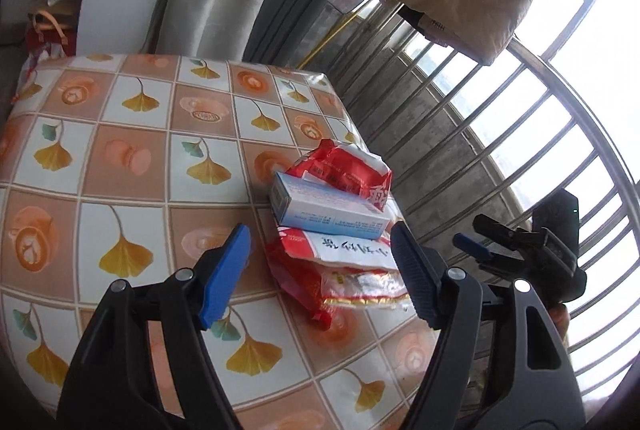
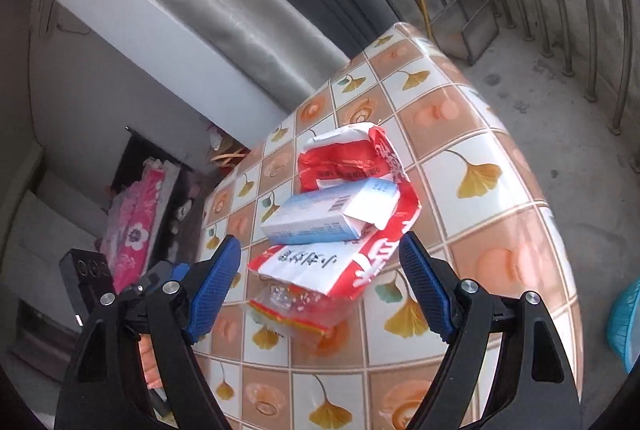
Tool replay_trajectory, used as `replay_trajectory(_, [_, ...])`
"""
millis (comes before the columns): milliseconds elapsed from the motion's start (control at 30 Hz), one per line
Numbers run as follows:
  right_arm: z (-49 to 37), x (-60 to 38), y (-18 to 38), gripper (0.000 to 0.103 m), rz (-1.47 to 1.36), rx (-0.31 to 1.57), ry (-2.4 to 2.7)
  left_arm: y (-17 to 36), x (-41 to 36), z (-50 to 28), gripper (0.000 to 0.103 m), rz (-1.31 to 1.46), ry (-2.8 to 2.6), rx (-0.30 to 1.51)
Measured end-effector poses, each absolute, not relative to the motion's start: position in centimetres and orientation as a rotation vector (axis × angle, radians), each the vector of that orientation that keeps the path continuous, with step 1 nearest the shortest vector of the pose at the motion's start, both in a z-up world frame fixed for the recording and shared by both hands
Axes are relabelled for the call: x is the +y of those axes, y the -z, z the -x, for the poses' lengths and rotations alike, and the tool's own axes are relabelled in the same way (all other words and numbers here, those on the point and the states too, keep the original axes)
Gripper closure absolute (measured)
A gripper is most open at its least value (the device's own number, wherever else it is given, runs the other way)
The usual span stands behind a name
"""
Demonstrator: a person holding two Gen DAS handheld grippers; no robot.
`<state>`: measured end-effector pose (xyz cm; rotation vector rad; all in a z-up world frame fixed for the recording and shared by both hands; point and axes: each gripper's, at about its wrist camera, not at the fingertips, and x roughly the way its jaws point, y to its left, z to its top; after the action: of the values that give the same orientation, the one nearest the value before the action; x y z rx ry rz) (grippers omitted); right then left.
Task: Collect trash
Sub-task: 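Close the left tool on the white-blue medicine box and lift it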
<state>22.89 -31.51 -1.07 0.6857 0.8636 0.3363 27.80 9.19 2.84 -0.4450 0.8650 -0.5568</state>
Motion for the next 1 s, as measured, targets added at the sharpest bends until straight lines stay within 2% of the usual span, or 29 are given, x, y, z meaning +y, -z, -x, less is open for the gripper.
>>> replay_trajectory(167, [-28.6,-30.9,3.9,0.04,-0.798,1.001,-0.323,-0.4,7.4,-33.1,0.048,0.522,0.574,0.981])
replay_trajectory(333, [-32.1,-29.9,6.9,0.045,-0.815,1.097,-0.297,2.7,5.2,-37.1,0.056,0.48,0.543,1.096])
replay_trajectory(433, [-32.9,-29.5,8.0,0.056,-0.839,1.138,-0.316,4.3,4.3,-38.3,0.063,0.509,0.565,1.15])
replay_trajectory(700, [-32.8,-28.3,6.7,0.063,-0.777,1.116,-0.364,3.3,5.0,-37.3,0.065,0.564,0.615,1.109])
replay_trajectory(1000, [-31.3,-25.0,3.5,0.063,-0.706,1.102,-0.466,-1.6,9.5,-31.5,0.065,0.546,0.646,0.978])
